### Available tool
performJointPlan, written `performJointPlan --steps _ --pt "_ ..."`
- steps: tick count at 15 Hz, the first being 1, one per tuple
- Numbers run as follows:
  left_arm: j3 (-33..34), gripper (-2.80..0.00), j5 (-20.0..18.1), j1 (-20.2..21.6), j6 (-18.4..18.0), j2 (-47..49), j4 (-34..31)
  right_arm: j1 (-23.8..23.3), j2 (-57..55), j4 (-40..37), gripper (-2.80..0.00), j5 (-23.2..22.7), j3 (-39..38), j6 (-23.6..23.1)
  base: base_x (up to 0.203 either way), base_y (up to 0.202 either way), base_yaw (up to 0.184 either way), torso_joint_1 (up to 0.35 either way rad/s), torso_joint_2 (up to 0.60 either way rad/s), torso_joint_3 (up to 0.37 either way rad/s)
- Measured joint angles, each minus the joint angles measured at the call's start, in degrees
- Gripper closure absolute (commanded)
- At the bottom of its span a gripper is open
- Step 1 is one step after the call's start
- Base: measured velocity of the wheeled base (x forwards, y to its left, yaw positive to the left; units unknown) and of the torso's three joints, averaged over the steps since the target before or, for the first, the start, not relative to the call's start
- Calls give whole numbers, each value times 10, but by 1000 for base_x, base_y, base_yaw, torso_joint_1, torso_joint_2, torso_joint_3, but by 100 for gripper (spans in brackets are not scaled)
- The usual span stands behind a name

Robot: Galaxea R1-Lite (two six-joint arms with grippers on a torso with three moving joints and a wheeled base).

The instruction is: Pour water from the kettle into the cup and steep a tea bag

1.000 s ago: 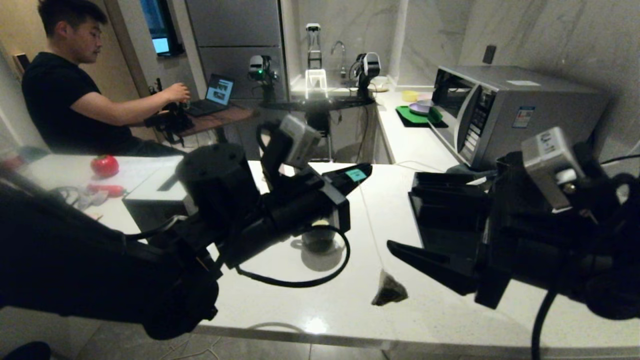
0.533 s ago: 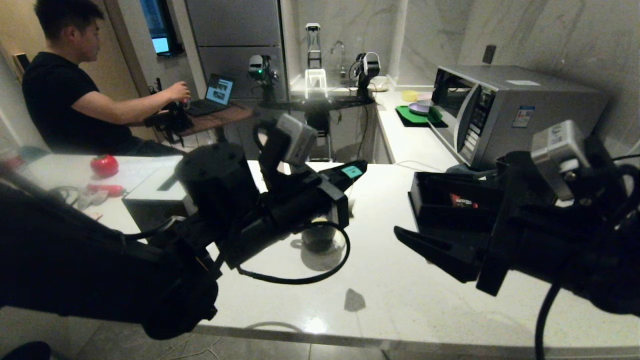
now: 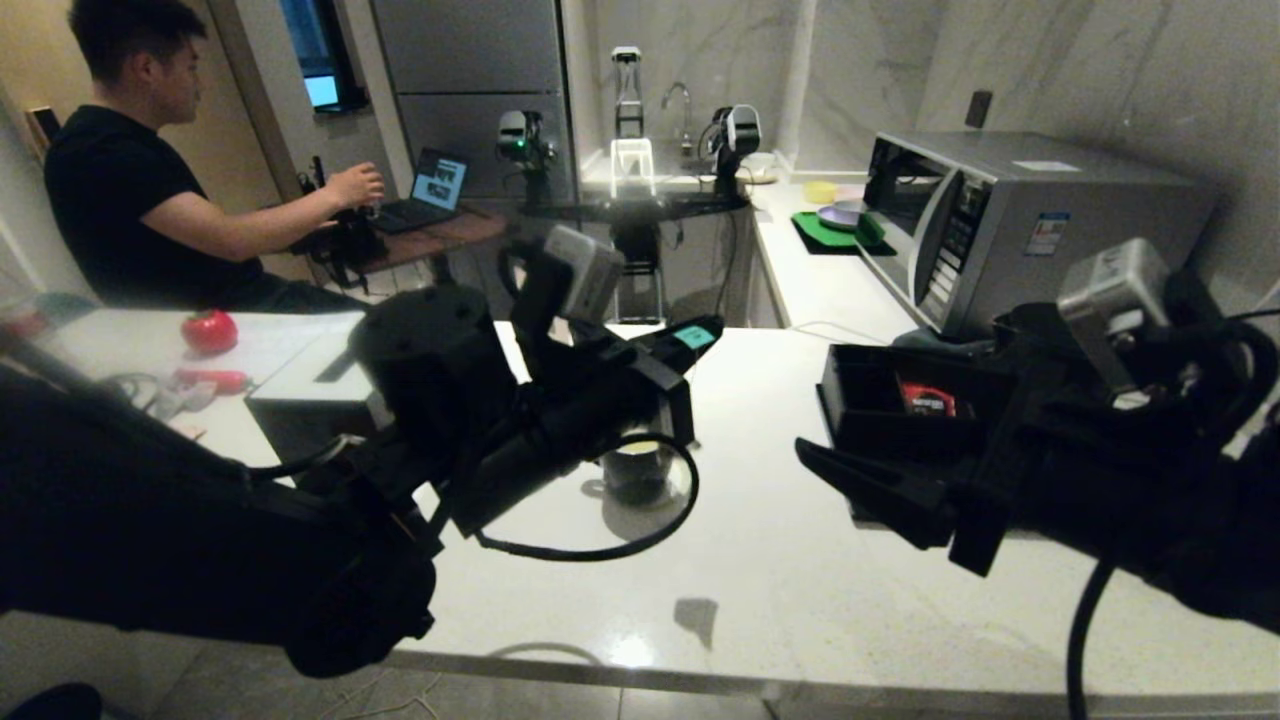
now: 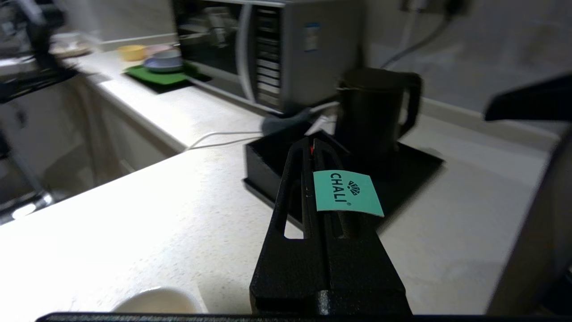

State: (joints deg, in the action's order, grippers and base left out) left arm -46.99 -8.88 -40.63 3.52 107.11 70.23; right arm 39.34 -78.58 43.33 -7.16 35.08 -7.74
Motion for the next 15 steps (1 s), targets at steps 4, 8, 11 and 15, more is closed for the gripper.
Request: performJointPlan --steps 4,8,11,15 --pt "-2 0 46 0 29 -1 0 -1 0 1 -280 54 3 25 0 0 0 0 0 0" --pt "-2 0 64 0 45 -3 0 -1 -2 11 -280 124 4 55 0 0 0 0 0 0" --pt "-1 0 66 0 45 -4 0 -1 -3 12 -280 186 4 79 0 0 0 0 0 0" --pt "0 0 65 2 44 -5 0 -5 -2 12 0 215 2 96 0 0 0 0 0 0"
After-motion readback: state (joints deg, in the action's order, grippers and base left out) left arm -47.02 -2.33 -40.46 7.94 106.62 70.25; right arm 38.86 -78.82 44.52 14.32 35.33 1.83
